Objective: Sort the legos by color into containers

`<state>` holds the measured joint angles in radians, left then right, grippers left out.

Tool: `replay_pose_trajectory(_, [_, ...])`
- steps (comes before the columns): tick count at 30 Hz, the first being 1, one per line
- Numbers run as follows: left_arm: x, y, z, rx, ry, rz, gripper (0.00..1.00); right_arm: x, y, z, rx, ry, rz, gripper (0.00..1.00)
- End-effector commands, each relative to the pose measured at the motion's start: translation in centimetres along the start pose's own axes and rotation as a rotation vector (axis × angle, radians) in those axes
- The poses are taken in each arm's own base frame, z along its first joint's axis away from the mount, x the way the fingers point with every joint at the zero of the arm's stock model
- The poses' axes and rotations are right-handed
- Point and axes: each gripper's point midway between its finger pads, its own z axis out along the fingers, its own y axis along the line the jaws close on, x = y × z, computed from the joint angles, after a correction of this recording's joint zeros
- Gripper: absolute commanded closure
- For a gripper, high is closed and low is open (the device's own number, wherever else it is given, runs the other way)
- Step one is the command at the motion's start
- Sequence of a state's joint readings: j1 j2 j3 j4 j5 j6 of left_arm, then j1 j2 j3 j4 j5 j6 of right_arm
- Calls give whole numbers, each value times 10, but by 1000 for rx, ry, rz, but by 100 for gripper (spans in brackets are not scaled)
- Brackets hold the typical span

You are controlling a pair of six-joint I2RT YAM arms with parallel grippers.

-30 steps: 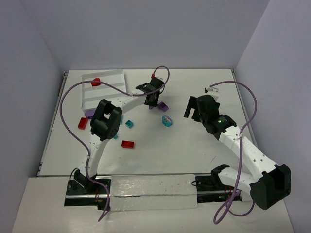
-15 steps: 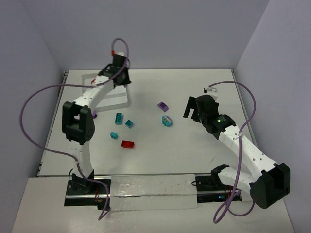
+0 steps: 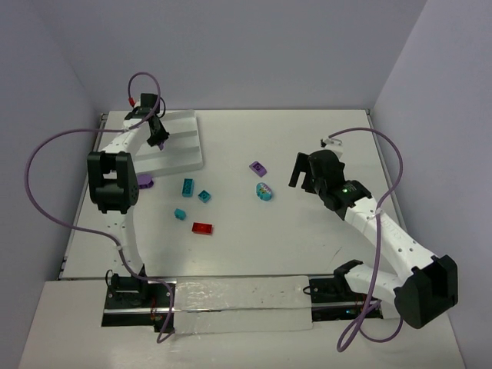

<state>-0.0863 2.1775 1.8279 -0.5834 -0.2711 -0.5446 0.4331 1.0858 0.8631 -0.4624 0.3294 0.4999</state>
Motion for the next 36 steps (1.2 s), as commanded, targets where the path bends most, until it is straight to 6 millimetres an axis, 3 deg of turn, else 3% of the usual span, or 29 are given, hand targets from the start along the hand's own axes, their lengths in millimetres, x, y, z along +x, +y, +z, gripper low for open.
replay_pose_trajectory(1, [-22, 0, 3, -1, -37, -50, 99, -7, 4, 6, 2, -30, -6, 0])
replay_pose_trajectory(7, [-8, 8, 14, -2, -11, -74, 89, -10, 5, 7, 8, -32, -15, 0])
replay_pose_trajectory(9, [-6, 9, 15, -7, -9, -78, 69, -11, 5, 6, 8, -34, -17, 0])
replay_pose_trajectory(10, [-6, 9, 15, -7, -8, -78, 67, -10, 4, 6, 9, -33, -18, 0])
replay_pose_trajectory(12, [-7, 8, 13, -1, -13, -82, 40, -11, 4, 6, 12, -36, -17, 0])
replay_pose_trajectory(16, [-18, 5, -1, 21, -34, -86, 22, -9, 4, 5, 9, -32, -14, 0])
replay_pose_trajectory(18, [-23, 3, -8, 31, -45, -88, 20, -10, 4, 4, 5, -35, -10, 0])
replay_pose_trajectory(21, [-41, 0, -41, 69, -94, -100, 19, -12, 5, 1, -2, -39, -5, 0])
replay_pose_trajectory(24, [-39, 6, -63, 66, -120, -93, 20, -14, 5, -2, -9, -47, 1, 0])
replay_pose_trajectory(27, [-41, 19, -101, 63, -178, -121, 20, -16, 6, -5, -18, -55, 5, 0])
replay_pose_trajectory(32, [1, 71, -121, -110, -155, -255, 23, -16, 11, -5, -43, -51, 11, 0])
replay_pose_trajectory(36, [37, 96, -112, -220, -101, -324, 21, -16, 14, -7, -61, -53, 9, 0])
